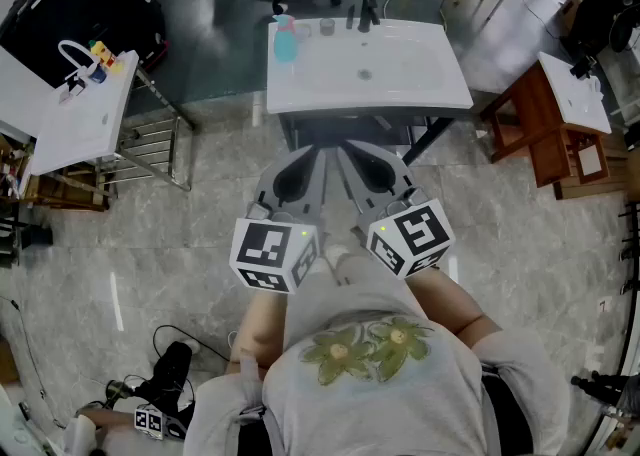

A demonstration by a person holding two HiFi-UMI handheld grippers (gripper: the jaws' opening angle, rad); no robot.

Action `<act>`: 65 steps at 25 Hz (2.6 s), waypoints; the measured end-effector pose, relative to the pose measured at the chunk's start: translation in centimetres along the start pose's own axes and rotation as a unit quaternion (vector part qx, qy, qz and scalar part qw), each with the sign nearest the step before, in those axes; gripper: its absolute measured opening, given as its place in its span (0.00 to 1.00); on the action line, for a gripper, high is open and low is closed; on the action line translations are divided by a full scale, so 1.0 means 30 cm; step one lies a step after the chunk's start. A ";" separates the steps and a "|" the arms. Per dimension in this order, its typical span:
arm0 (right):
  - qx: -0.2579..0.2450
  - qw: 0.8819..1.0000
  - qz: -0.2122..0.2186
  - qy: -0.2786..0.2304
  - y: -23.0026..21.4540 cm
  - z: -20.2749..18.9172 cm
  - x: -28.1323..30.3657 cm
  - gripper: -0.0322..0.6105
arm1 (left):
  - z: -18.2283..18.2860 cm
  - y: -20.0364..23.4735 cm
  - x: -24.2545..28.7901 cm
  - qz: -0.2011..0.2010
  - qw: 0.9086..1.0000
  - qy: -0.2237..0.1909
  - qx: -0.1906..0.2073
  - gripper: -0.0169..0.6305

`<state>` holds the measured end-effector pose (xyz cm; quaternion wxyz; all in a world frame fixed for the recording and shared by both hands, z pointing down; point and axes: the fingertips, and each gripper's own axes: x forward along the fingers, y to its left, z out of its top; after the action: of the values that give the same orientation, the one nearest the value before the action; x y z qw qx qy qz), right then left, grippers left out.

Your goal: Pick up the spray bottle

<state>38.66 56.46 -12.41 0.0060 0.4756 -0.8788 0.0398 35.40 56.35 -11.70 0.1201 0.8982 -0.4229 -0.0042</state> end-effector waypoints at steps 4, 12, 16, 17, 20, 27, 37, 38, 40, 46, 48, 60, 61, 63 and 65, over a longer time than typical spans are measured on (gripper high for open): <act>0.010 1.000 0.013 -0.015 0.056 -0.003 0.018 0.09 | -0.003 0.030 -0.054 -0.001 1.000 -0.006 0.005 0.04; 0.021 0.999 0.016 -0.021 0.079 -0.019 0.076 0.09 | -0.020 0.124 -0.090 -0.003 1.000 -0.001 -0.007 0.04; 0.029 0.999 0.025 -0.026 0.075 -0.018 0.132 0.09 | -0.018 0.203 -0.087 0.002 1.000 -0.001 -0.017 0.04; 0.028 0.999 0.027 -0.024 0.072 -0.019 0.146 0.09 | -0.022 0.223 -0.086 0.005 1.000 0.001 -0.019 0.04; 0.021 0.999 0.034 -0.013 0.058 -0.021 0.192 0.09 | -0.032 0.278 -0.077 0.013 0.999 0.006 -0.028 0.04; 0.008 0.999 0.038 0.011 0.009 -0.042 0.299 0.09 | -0.027 0.352 -0.006 0.018 0.999 0.006 -0.041 0.04; 0.013 0.997 0.053 0.056 -0.135 -0.118 0.540 0.21 | 0.001 0.483 0.193 0.030 0.999 0.026 -0.020 0.04; 0.013 0.997 0.051 0.061 -0.153 -0.125 0.569 0.21 | 0.006 0.499 0.214 0.032 0.999 0.029 -0.017 0.04; 0.010 0.997 0.046 0.068 -0.189 -0.135 0.628 0.21 | 0.016 0.535 0.261 0.036 0.999 0.033 -0.013 0.04; 0.006 0.995 0.058 0.079 -0.277 -0.147 0.775 0.21 | 0.045 0.623 0.400 0.040 0.998 0.045 -0.012 0.04; 0.005 0.995 0.051 0.088 -0.319 -0.159 0.824 0.21 | 0.050 0.647 0.443 0.042 0.998 0.049 -0.011 0.04; 0.004 0.993 0.036 0.113 -0.511 -0.242 1.076 0.26 | 0.018 0.834 0.662 0.062 0.995 0.069 -0.021 0.04; 0.002 0.993 0.034 0.116 -0.527 -0.251 1.092 0.27 | 0.017 0.846 0.677 0.063 0.995 0.071 -0.023 0.04; 0.000 0.992 0.033 0.124 -0.555 -0.272 1.119 0.28 | 0.012 0.868 0.704 0.065 0.995 0.072 -0.029 0.04; 0.000 0.991 0.034 0.129 -0.575 -0.293 1.143 0.28 | 0.008 0.890 0.722 0.068 0.994 0.073 -0.034 0.04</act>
<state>34.06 19.09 -0.88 0.1183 0.4366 -0.8862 0.1007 29.04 23.44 -4.03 0.1813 0.8608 -0.4724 0.0547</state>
